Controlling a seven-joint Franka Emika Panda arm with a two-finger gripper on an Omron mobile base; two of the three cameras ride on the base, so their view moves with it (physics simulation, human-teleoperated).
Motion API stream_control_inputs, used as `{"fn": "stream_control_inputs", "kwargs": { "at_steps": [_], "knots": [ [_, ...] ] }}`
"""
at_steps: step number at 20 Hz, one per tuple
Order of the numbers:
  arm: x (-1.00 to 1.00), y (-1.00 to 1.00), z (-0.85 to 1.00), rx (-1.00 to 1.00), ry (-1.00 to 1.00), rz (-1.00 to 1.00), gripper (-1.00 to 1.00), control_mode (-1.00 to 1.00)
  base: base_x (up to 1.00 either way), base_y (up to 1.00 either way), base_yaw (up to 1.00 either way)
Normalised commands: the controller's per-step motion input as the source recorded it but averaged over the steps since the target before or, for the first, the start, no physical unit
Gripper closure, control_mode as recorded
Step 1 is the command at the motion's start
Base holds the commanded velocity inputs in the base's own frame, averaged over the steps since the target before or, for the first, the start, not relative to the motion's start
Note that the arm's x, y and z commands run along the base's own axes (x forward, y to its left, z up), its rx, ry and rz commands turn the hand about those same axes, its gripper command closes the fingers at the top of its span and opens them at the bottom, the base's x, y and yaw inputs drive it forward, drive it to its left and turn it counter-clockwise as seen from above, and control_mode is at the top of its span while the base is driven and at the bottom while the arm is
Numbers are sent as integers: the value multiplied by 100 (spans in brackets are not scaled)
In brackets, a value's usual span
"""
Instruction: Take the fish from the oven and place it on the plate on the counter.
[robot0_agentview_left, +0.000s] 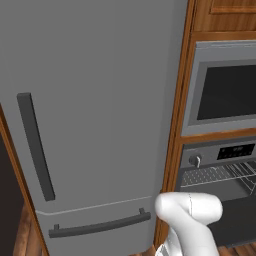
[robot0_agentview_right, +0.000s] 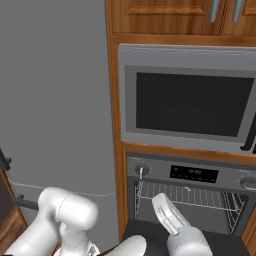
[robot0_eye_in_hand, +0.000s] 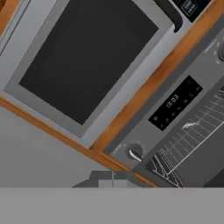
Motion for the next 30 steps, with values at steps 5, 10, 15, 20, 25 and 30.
{"fn": "stream_control_inputs", "kwargs": {
  "at_steps": [5,10,15,20,25,30],
  "knots": [
    [5,0,-2,-49,-8,0,100,-100,0,0,0],
    [4,0,-9,-53,-29,0,100,-100,0,0,0],
    [11,2,-2,-48,-13,0,100,-100,0,0,0],
    [48,6,0,-18,15,0,100,-100,0,0,0],
    [45,0,-5,-2,10,0,100,-100,0,0,0],
    [36,0,-25,-1,0,0,100,-100,0,0,0]
  ]
}}
